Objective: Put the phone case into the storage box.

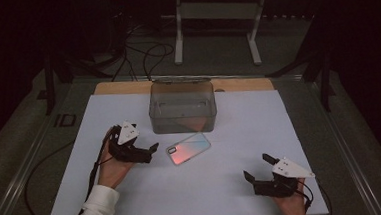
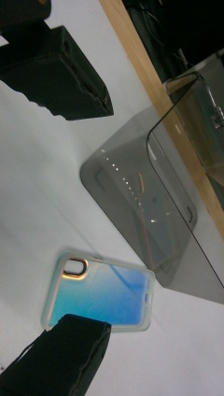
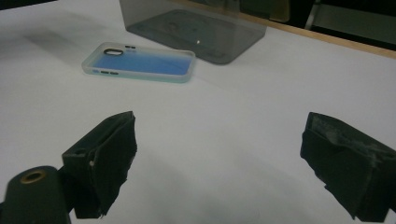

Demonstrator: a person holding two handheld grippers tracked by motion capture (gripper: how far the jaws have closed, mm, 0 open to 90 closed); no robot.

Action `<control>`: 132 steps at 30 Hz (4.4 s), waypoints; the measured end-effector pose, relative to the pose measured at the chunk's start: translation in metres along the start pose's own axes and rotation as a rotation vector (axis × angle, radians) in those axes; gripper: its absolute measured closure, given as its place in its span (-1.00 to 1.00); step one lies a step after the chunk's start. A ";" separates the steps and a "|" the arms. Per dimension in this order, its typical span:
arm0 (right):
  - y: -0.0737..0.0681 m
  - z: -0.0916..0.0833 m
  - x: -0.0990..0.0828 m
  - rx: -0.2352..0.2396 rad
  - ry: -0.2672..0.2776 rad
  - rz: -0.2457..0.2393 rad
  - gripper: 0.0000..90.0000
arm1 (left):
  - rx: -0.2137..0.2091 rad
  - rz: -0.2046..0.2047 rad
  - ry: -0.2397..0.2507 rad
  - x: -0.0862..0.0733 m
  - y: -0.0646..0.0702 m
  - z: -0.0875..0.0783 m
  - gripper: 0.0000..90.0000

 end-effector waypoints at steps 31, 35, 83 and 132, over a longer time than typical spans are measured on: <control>0.000 0.000 0.000 0.003 0.000 -0.002 -0.76 | -0.010 0.039 -0.113 0.012 -0.003 0.032 -0.97; 0.000 0.000 0.000 0.002 0.000 -0.001 -0.76 | -0.014 0.037 -0.126 0.012 -0.003 0.035 -0.97; 0.001 0.000 0.000 0.007 -0.004 -0.005 -0.77 | -0.092 0.051 -0.262 0.021 0.002 0.074 -0.94; 0.000 0.001 -0.001 0.010 -0.013 -0.009 -0.76 | -0.212 -0.005 -0.376 0.011 0.017 0.107 -0.65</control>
Point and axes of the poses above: each handheld gripper's, and its own axes: z roughly forward along the jaws, x roughly out of its top, y roughly to its right, the point moved 1 cm from there along z, roughly forward along the jaws, and after that the axes turned 7 degrees about y, right-handed, at the moved point
